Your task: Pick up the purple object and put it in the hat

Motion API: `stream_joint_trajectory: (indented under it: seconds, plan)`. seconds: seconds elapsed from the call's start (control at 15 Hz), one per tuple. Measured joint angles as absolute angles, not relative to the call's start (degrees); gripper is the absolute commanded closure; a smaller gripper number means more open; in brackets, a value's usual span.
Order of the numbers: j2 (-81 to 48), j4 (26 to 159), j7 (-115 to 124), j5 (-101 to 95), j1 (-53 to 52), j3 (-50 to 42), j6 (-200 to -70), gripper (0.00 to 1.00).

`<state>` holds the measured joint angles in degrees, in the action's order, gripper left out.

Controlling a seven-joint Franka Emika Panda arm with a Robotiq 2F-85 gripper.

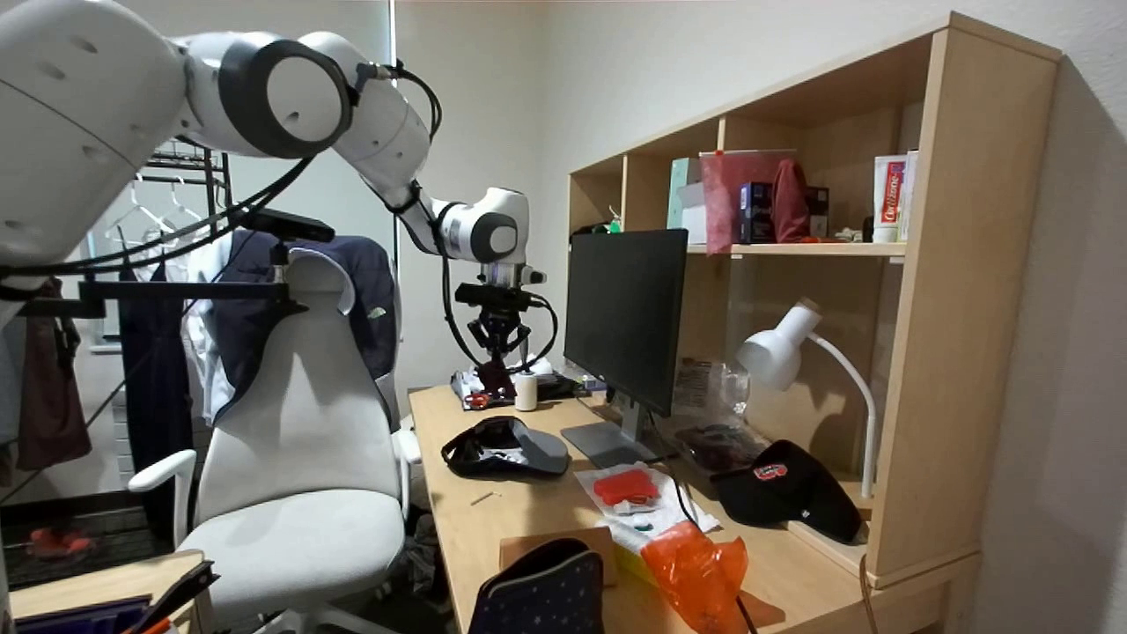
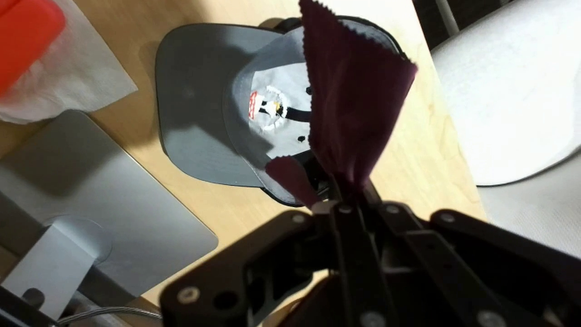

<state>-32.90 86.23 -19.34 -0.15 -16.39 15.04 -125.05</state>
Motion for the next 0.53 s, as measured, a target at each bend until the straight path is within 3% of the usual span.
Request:
stream_joint_trajectory:
  seconds: [0.53]
  plan:
    - [-41.0, 82.5, -26.6, -3.0, -17.5, 15.6, -126.7, 0.92]
